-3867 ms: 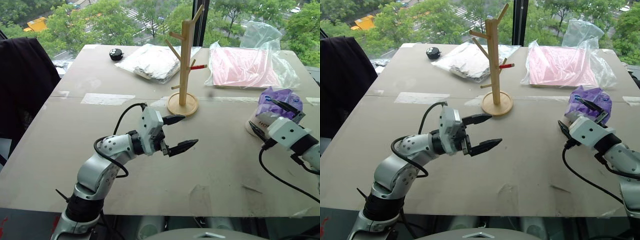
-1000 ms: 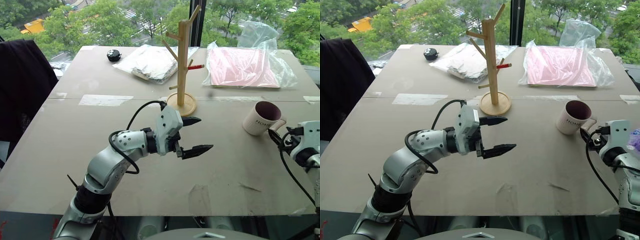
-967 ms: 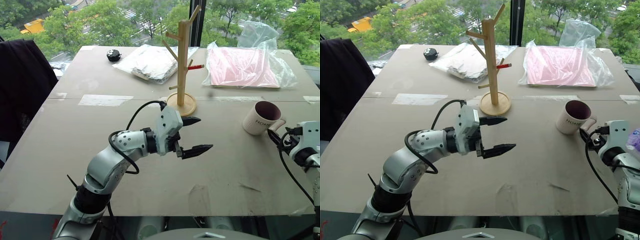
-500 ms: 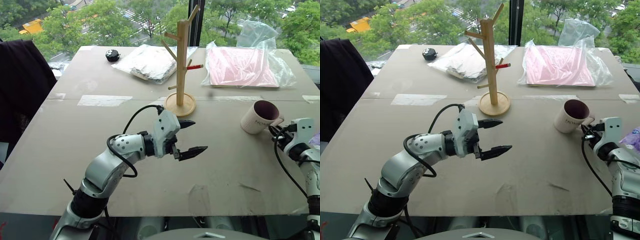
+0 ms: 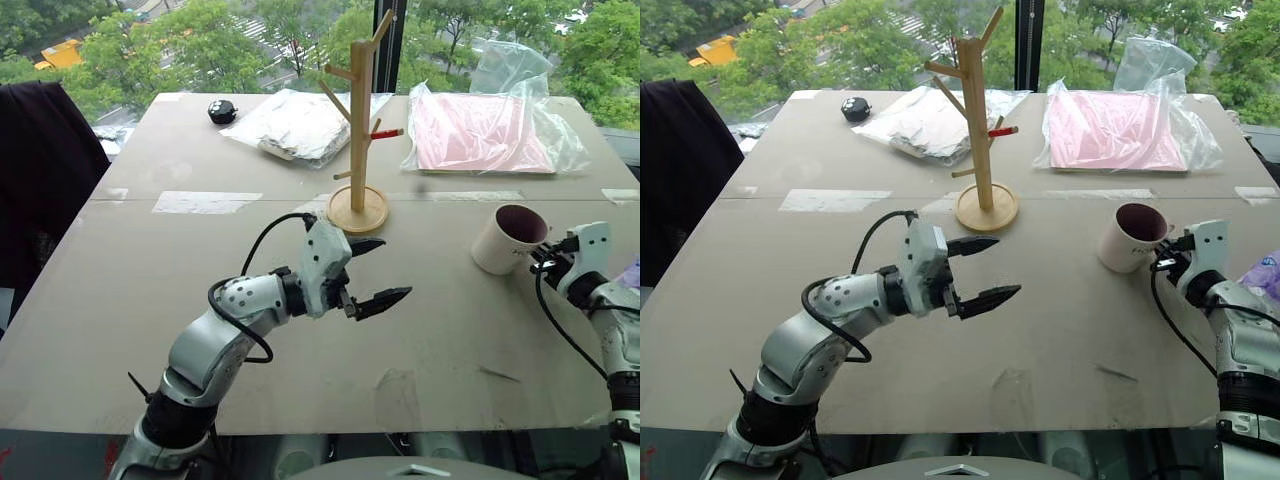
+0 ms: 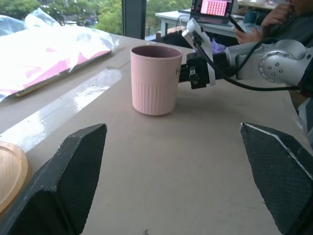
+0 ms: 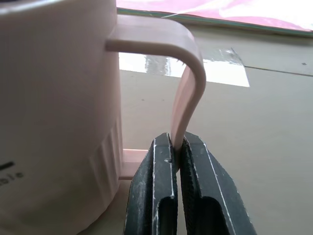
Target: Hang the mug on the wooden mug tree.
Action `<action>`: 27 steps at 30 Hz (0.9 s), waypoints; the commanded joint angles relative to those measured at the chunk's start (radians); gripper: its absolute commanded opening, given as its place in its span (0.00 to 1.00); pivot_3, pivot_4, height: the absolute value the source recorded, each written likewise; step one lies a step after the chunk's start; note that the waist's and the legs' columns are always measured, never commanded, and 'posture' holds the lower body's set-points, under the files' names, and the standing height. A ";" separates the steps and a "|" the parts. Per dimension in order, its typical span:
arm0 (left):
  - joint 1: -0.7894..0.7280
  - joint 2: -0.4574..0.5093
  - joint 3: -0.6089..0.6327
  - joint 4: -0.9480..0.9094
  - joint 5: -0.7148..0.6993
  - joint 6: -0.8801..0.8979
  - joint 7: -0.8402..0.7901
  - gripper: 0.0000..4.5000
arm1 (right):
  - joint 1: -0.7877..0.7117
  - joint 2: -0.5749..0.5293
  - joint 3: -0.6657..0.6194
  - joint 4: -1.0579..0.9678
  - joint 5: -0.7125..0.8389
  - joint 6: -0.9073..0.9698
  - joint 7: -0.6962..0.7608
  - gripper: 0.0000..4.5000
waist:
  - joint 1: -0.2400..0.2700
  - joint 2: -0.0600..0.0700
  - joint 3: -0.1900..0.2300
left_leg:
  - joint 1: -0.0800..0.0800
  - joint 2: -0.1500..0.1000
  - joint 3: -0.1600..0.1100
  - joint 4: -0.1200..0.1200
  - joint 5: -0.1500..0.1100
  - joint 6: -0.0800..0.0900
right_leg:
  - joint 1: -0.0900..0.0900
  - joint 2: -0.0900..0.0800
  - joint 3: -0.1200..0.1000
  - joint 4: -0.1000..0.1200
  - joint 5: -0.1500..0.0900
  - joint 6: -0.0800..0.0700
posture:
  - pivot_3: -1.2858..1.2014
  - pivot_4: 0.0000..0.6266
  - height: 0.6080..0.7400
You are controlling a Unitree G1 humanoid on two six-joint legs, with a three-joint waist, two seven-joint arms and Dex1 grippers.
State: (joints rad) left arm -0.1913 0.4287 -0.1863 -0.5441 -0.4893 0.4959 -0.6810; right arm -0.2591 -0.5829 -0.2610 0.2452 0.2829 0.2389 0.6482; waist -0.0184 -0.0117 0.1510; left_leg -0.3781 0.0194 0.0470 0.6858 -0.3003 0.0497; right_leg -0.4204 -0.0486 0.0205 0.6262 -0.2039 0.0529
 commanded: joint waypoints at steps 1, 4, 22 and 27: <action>0.070 -0.105 0.066 0.042 0.068 -0.215 0.088 1.00 | -0.116 -0.089 0.120 -0.133 -0.058 0.001 0.101 0.01 | 0.000 0.002 0.001 | 0.000 0.000 0.001 0.000 0.000 0.000 | 0.000 0.000 0.001 0.000 0.000 0.000 | 0.52 0.24 1.00; 0.133 -0.190 0.088 0.056 0.124 -0.356 0.150 1.00 | -0.238 -0.126 0.205 -0.133 -0.098 0.010 0.160 0.01 | 0.006 0.001 0.001 | 0.000 -0.001 -0.001 0.000 0.000 0.000 | 0.000 0.000 -0.001 0.000 0.000 0.000 | 0.52 0.24 1.00; 0.224 -0.382 0.066 0.049 0.195 -0.572 0.323 1.00 | -0.931 -0.046 0.487 0.244 -0.290 -0.130 0.460 0.01 | 0.009 0.001 0.002 | -0.005 0.001 -0.002 -0.002 0.000 0.000 | -0.003 -0.004 -0.006 -0.001 0.002 0.003 | 0.52 0.24 1.00; 0.214 -0.371 0.054 0.057 0.199 -0.576 0.314 1.00 | -0.968 -0.003 0.510 0.252 -0.316 -0.154 0.475 0.01 | 0.007 0.002 0.002 | -0.005 0.001 -0.002 -0.001 0.000 0.000 | -0.003 -0.005 -0.006 -0.001 0.002 0.002 | 0.52 0.24 1.00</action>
State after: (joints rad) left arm 0.0342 0.0569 -0.1262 -0.4664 -0.2961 -0.0568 -0.3627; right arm -1.1881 -0.5798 0.2601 0.5138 -0.0312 0.1051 1.1200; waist -0.0116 -0.0101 0.1532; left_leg -0.3826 0.0207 0.0449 0.6843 -0.3004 0.0498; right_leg -0.4238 -0.0538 0.0140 0.6255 -0.2019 0.0553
